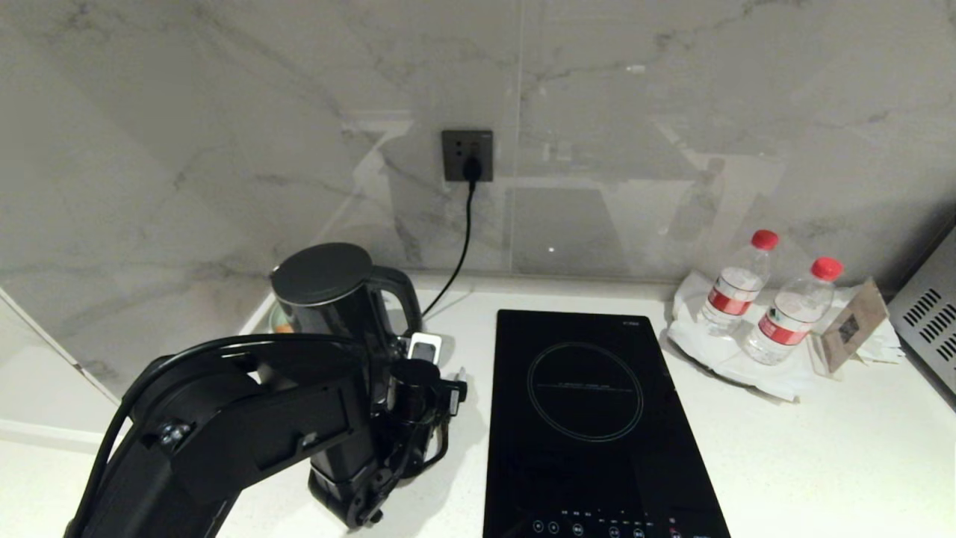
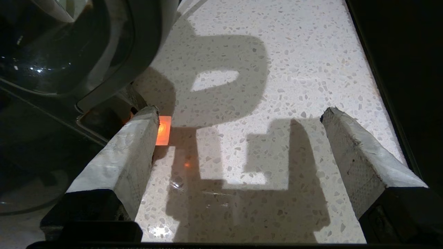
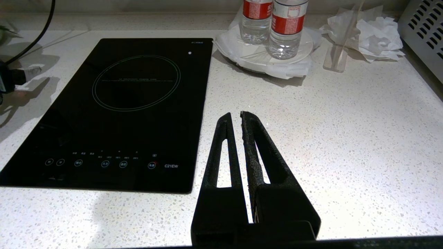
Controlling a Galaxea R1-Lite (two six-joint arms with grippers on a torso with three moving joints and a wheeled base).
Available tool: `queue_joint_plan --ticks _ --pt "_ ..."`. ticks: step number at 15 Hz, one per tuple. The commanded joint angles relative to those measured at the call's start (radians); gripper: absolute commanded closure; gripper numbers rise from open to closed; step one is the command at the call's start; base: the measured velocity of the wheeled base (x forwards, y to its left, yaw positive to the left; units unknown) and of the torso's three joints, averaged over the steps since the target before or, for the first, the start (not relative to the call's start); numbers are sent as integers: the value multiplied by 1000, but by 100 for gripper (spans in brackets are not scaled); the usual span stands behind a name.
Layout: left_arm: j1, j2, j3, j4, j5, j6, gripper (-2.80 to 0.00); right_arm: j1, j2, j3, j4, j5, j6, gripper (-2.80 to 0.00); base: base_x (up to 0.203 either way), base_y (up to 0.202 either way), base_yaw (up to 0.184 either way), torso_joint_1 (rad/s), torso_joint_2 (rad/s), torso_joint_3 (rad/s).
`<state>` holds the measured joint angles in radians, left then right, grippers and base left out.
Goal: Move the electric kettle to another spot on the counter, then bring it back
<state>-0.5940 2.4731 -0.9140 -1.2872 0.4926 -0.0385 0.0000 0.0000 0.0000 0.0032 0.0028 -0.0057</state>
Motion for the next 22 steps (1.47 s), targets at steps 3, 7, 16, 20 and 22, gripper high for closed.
queue_joint_plan --ticks 3,7,16,20,22 --pt "-5 -38 10 -9 3 -3 -280 0 0 0 0 0 0 0 0 0 0 0 0 0" --pt "-18 -65 64 -27 1 -3 -280 0 2 0 0 0 0 0 0 0 0 0 0 0" --pt "-50 -74 179 -53 -12 -9 -280 0 0 0 0 0 0 0 0 0 0 0 0 0" --pt "-43 -36 159 -52 -14 -12 -280 0 0 0 0 0 0 0 0 0 0 0 0 0" --pt "-40 -15 125 -50 -13 -11 -280 0 0 0 0 0 0 0 0 0 0 0 0 0"
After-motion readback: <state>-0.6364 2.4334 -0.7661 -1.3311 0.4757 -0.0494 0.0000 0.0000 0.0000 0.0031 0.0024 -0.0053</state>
